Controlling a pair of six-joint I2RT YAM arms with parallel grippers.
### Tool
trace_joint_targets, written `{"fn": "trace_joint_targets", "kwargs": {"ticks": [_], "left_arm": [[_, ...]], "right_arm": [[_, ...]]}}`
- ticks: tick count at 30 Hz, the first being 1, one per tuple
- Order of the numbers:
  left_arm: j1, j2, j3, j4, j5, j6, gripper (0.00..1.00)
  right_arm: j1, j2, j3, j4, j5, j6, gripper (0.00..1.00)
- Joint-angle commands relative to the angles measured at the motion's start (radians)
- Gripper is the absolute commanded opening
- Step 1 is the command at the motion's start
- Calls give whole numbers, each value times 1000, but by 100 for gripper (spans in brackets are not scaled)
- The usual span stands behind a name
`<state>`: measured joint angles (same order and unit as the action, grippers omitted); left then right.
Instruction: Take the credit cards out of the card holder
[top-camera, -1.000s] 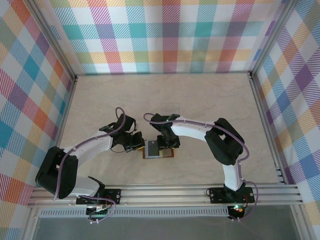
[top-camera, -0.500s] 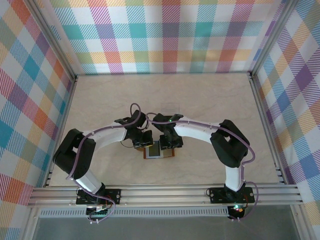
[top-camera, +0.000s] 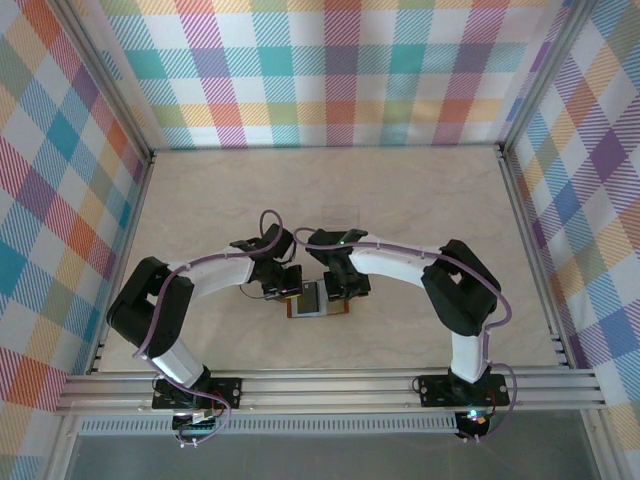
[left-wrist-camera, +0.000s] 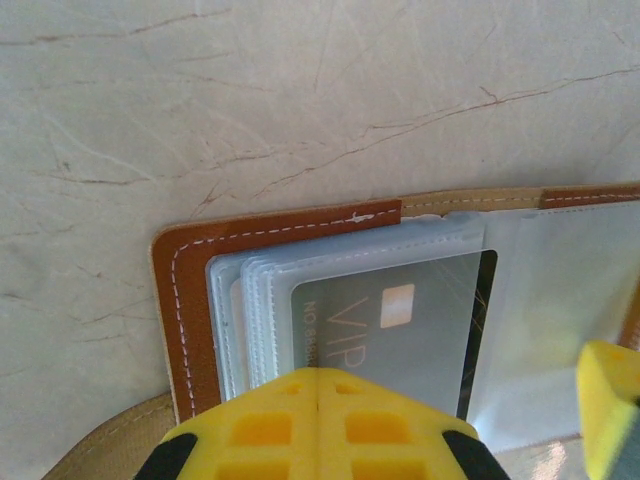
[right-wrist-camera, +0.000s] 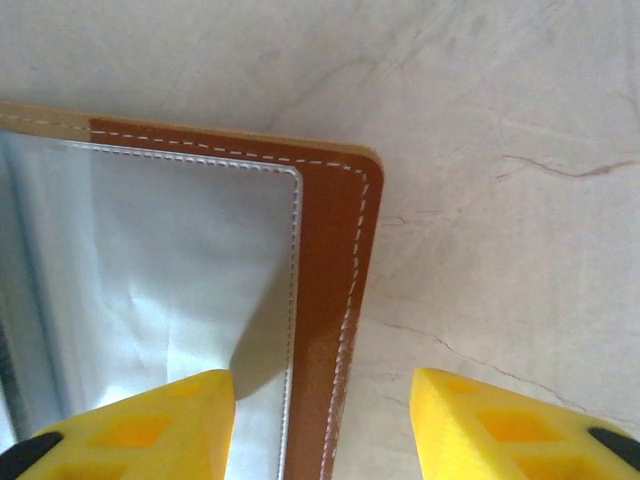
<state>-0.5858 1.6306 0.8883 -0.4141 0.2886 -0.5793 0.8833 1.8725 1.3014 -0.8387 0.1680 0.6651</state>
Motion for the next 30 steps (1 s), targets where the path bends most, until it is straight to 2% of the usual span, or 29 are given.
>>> {"fn": "trace_joint_targets", "kwargs": {"ticks": [1,3,7,11,14,21,30], "left_arm": [[-12,-11,-27,-37,-32,12,1],[-11,-9,-28,-35,-32,16,1],[-12,-11,-29,-31,-32,14,1],[-12,-14,-31,-29,-32,14,1],[-12,-20,-34,-29,-31,14,1],[-11,-31,-38,-35,-34,17,1],[-12,-29,-33,-30,-28,17,2]], "right_arm": [[-4,-83,11,-27,-4,3,49],[-4,-99,17,1,-49,0,46],[-7,-112,6,101,-176,2,32],[-30,-97,-47,273,-395,35,22],[-44,-59,-59,355,-486,60,18],[-53,6,-56,383,-507,65,18],[-60,45,-65,355,-459,53,22]]}}
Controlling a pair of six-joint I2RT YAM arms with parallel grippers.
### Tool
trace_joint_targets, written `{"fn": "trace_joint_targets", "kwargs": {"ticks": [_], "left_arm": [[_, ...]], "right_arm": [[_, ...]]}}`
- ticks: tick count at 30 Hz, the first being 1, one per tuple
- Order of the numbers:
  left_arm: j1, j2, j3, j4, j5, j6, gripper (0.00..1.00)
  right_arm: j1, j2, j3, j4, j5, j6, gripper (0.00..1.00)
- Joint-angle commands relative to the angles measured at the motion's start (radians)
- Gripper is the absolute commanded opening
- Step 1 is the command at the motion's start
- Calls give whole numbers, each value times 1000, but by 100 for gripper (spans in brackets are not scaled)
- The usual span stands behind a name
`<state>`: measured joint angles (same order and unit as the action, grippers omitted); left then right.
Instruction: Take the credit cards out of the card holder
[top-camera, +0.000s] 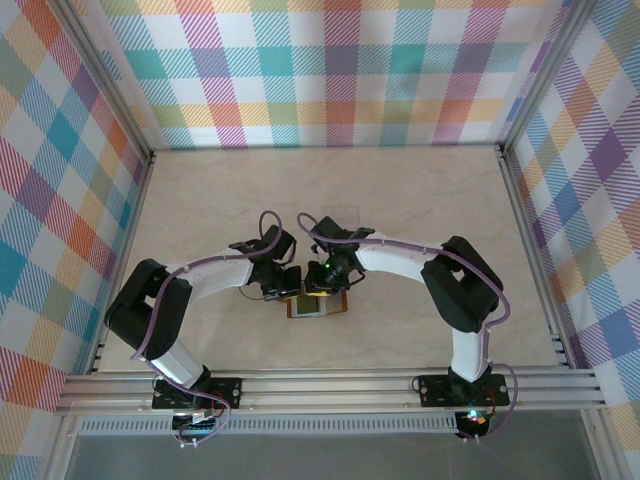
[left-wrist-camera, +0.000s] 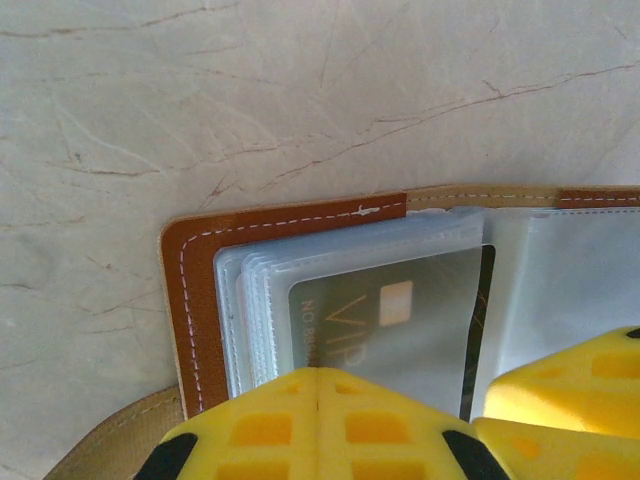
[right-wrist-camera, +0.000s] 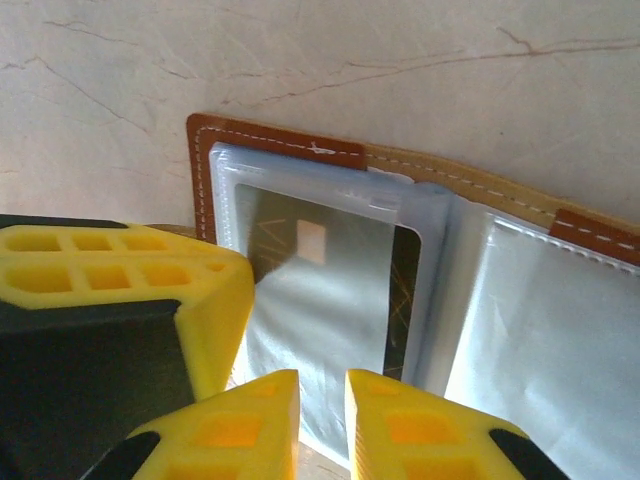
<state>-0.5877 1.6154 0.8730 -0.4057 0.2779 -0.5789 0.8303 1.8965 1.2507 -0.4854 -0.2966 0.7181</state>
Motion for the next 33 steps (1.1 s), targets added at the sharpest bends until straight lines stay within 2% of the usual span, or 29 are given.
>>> {"fn": "trace_joint_targets", "kwargs": {"ticks": [1,14,23,33], "left_arm": [[-10,-14,-17,-39,-17,17,2],[-11,-17,-13,-42,-14,15,3],[-11,-18,-6,-43,-9,21,3],[-11,-20,-1,-48,-8,27,5]], "right_arm": [[-7,24,-14,-2,11,0,23],[-7,43,-17,-9,24,-9,25],[-7,18,-7,-80,108,-24,26],[-7,-14,-16,-89,108,-23,27]]}}
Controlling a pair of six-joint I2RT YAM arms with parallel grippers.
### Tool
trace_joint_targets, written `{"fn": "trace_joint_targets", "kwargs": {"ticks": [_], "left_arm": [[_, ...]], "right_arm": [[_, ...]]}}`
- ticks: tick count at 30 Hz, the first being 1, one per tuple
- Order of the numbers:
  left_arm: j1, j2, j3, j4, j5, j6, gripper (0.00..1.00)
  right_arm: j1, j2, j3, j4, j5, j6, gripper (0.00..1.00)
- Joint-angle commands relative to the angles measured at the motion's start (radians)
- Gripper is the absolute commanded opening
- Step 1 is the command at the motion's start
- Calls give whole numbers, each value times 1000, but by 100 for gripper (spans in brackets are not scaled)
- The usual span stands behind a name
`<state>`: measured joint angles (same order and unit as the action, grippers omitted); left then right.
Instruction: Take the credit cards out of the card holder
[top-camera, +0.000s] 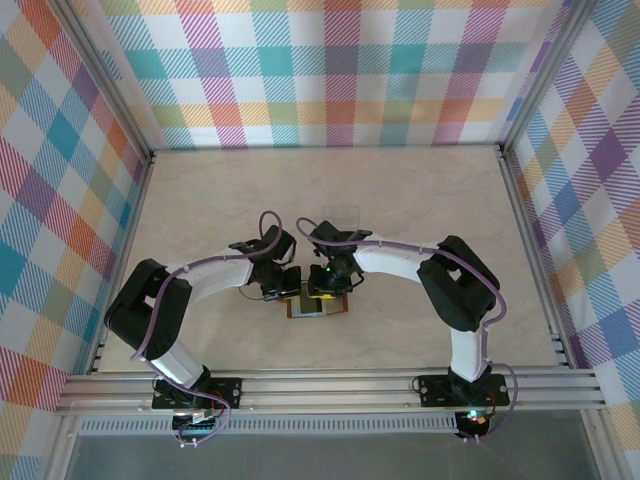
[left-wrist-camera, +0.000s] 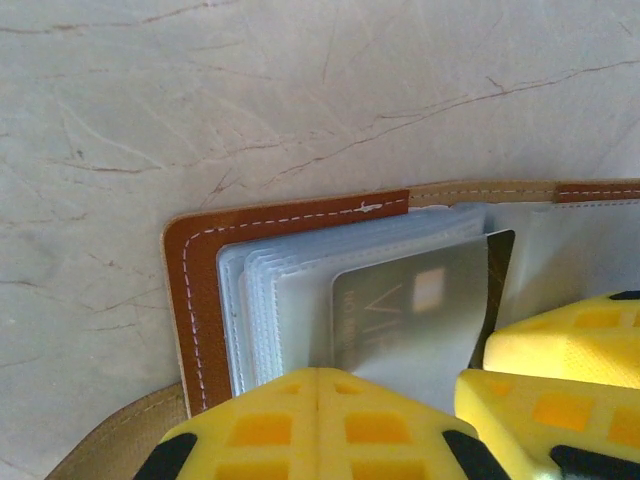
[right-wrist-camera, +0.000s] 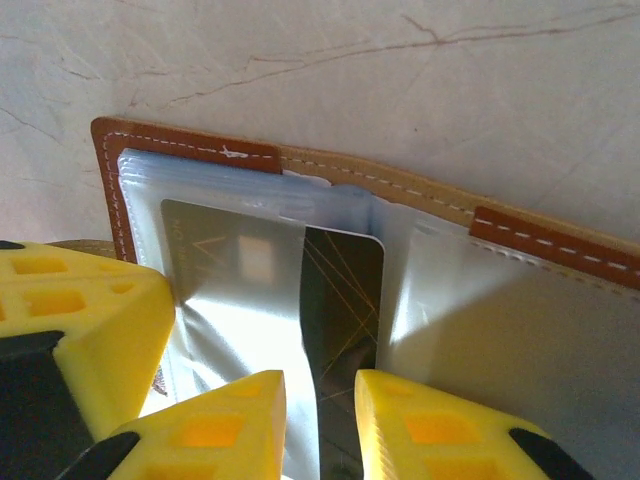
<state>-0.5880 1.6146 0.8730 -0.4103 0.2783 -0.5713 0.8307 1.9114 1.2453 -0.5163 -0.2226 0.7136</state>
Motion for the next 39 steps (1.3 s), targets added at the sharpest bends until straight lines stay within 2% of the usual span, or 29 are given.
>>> {"fn": "trace_joint_targets", "kwargs": {"ticks": [1,8,15,22,34,39], "left_arm": [[-10,-22,-2,-46,-11,19,5],[-11,-47,21,-59,-7,24,7],[-33,-78,77,-114,3,62,8],[-71,-28,82,-145,1,83,6],[-73,65,77,-182,-62,104,4],[-75,82,67,-174,-57,101,4]], "right_arm": [[-7,-33,-9,-59,34,-19,28],[-18,-77,-23,-25,-3,-10,30],[-59,-73,-66,50,-108,-10,30],[-87,-48,-84,87,-165,-27,30],[-96,4,-101,115,-211,-47,29],[-107,-13,-152,216,-291,-13,25]]}}
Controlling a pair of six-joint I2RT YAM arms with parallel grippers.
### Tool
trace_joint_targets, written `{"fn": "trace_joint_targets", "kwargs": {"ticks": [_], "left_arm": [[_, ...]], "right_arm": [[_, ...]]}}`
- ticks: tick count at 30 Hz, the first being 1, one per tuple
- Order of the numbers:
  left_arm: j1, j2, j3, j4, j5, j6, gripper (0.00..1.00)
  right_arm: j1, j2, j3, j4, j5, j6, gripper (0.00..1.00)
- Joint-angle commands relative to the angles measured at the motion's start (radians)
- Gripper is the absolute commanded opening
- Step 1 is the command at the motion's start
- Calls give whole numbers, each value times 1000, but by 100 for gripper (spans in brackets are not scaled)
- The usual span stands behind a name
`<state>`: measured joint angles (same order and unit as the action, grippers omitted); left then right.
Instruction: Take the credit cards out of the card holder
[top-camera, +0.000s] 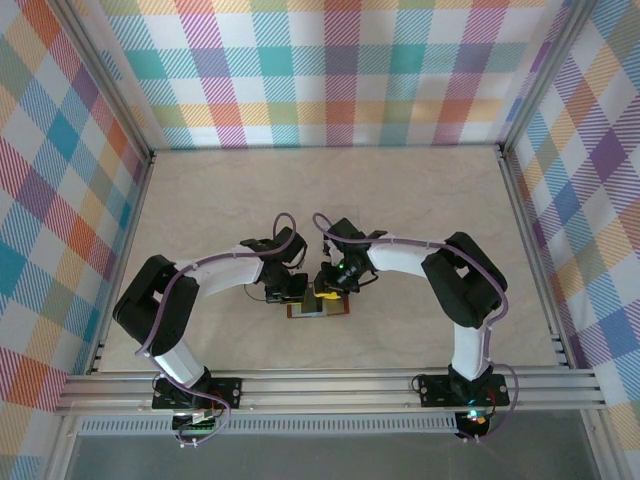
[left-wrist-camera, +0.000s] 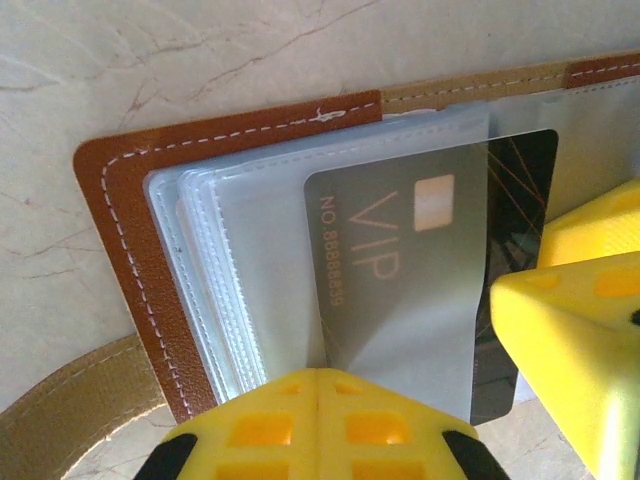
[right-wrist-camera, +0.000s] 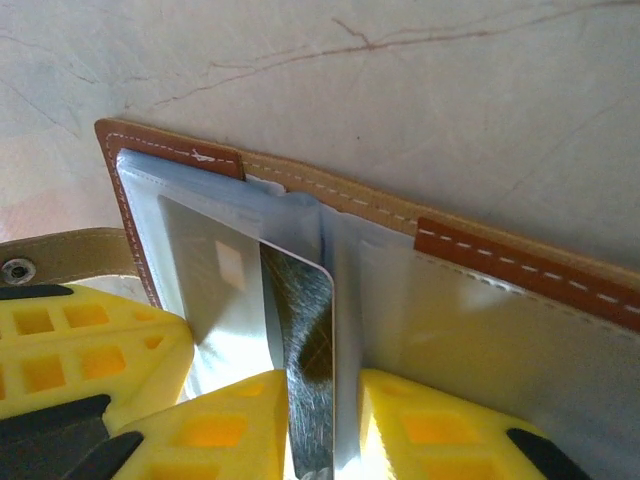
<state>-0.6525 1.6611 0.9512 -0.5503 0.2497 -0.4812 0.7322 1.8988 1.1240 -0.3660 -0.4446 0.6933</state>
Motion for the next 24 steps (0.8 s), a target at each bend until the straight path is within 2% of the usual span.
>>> {"fn": "trace_joint_targets", "kwargs": {"ticks": [1,10,13,17,20,24], "left_arm": [[-10,38,-11,-34,-30,11,4],[-22,51,8,-59,-49,10,4],[-25,48,13,-64,-53,11,4],[-27,49,14,-66,-54,9,4],[-29,42,14,-72,-60,8,4],[-28,35,8,-76,-69,6,4]], "right_arm": [[-9,-7,-40,85,-84,14,25],[-17,-94,-130,273,-151,92,19],[-17,-95,-152,339,-193,120,18],[-21,-90,-181,387,-191,155,13],[-27,-95,-190,369,-157,156,10],[-41,-116,-179,240,-63,102,7]]}}
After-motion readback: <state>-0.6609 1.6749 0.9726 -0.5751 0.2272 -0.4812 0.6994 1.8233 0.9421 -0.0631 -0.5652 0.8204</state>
